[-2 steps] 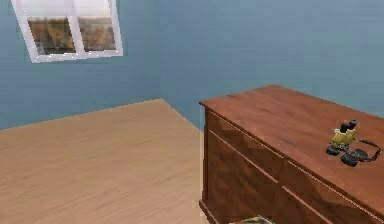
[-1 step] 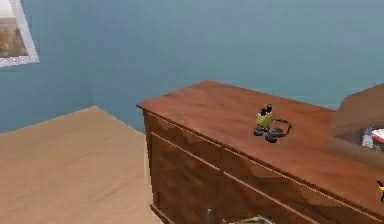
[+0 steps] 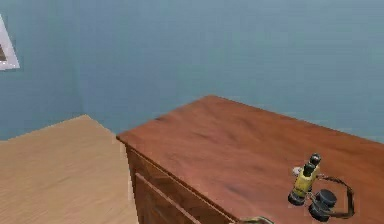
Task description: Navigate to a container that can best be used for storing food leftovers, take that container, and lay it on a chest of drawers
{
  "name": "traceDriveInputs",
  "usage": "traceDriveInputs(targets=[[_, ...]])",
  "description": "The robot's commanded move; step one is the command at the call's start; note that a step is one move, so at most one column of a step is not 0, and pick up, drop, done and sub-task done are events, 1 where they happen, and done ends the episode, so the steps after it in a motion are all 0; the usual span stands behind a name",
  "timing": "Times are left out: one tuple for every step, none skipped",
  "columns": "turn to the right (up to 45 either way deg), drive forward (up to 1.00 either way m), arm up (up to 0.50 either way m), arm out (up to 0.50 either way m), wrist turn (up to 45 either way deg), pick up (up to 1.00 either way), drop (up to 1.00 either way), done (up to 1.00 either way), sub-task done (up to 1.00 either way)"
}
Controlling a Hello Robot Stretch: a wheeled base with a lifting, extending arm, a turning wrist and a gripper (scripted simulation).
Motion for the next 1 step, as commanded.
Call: traceDriveInputs(targets=[[-45.0,0.0,0.0,0.0,0.0,0.0,0.0,0.0,0.0]])
